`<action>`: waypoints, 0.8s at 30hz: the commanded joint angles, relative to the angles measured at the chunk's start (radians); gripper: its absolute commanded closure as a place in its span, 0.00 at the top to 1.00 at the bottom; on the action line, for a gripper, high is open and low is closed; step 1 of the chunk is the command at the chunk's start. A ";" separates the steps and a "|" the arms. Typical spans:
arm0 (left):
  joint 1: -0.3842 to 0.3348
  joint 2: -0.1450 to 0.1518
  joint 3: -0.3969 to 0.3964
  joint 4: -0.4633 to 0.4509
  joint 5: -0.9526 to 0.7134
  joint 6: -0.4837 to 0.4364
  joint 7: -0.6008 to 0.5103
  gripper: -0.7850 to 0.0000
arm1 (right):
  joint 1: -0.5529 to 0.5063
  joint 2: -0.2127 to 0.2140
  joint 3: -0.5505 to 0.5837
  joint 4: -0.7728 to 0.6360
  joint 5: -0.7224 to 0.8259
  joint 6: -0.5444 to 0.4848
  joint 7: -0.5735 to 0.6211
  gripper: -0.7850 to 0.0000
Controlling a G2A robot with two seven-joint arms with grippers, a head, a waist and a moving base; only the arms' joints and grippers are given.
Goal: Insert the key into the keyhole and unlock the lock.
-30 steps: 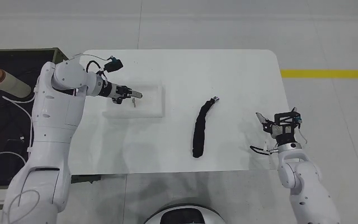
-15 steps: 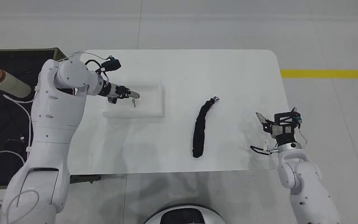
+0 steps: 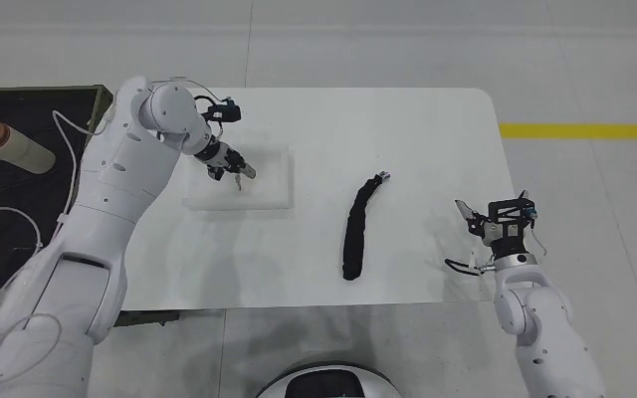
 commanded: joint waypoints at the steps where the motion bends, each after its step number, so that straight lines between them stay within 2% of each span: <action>1: -0.015 -0.002 0.028 0.018 -0.012 -0.001 0.000 0.52 | 0.000 0.000 0.000 0.000 0.000 0.000 0.000 1.00; 10: -0.043 -0.007 0.103 0.055 -0.037 0.002 0.000 0.47 | 0.000 0.000 0.000 0.000 0.000 0.000 0.000 1.00; 12: -0.048 -0.008 0.112 0.061 -0.039 0.003 0.000 0.42 | 0.000 0.000 0.000 0.000 0.000 0.000 0.000 1.00; 14: -0.051 -0.008 0.114 0.067 -0.046 -0.002 0.000 0.33 | 0.000 0.000 0.000 0.000 0.000 0.000 0.000 1.00; 17: -0.055 -0.009 0.123 0.078 -0.032 0.007 0.000 0.28 | 0.000 0.000 0.000 0.000 0.000 0.000 0.000 1.00; 24: -0.059 -0.016 0.125 0.078 0.003 0.027 0.000 0.07 | 0.000 0.000 0.000 0.000 0.000 0.000 0.000 1.00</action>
